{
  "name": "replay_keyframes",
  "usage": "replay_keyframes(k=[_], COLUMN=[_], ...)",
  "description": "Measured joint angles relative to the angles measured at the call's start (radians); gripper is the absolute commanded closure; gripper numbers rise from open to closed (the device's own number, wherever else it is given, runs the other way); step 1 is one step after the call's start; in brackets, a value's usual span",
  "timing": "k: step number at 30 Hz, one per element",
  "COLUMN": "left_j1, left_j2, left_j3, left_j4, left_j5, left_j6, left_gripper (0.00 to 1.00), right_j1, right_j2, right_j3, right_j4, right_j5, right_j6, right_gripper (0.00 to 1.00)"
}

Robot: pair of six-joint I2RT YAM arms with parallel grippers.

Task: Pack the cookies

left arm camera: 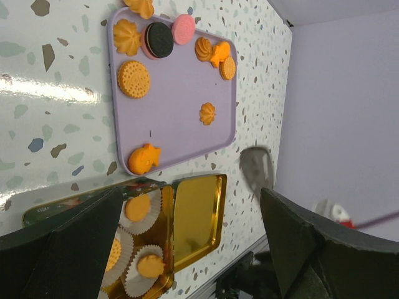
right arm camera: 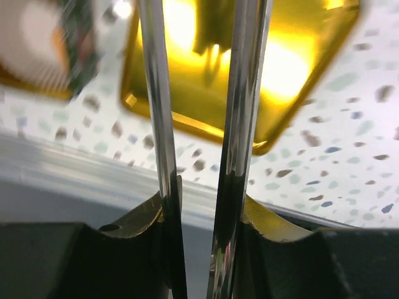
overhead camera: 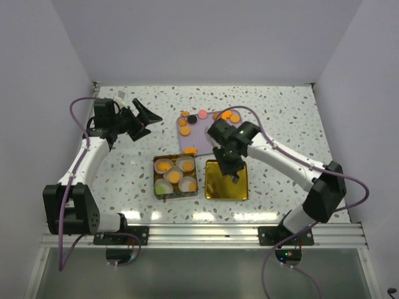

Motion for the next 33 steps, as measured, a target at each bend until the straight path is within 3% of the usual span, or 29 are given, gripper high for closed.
replay_keyframes(k=[6, 12, 20, 23, 29, 33], left_j1=[0.0, 0.0, 0.0, 0.0, -0.001, -0.011], left_j2=[-0.003, -0.021, -0.042, -0.042, -0.042, -0.042], left_j3=[0.0, 0.0, 0.0, 0.0, 0.0, 0.001], left_j4=[-0.003, -0.008, -0.027, -0.031, -0.035, -0.053], left_j5=[0.0, 0.001, 0.0, 0.0, -0.014, -0.043], left_j6=[0.0, 0.001, 0.002, 0.002, 0.01, 0.027], left_gripper=[0.03, 0.03, 0.03, 0.03, 0.03, 0.03], right_j1=[-0.445, -0.666, -0.784, -0.793, -0.793, -0.794], right_j2=[-0.018, 0.106, 0.335, 0.362, 0.367, 0.367], right_j3=[-0.027, -0.032, -0.048, -0.049, -0.05, -0.054], right_j4=[0.061, 0.111, 0.182, 0.198, 0.212, 0.22], right_j5=[0.045, 0.048, 0.04, 0.04, 0.04, 0.04], right_j6=[-0.027, -0.069, -0.104, -0.109, -0.121, -0.123], right_gripper=[0.65, 0.57, 0.45, 0.31, 0.21, 0.08])
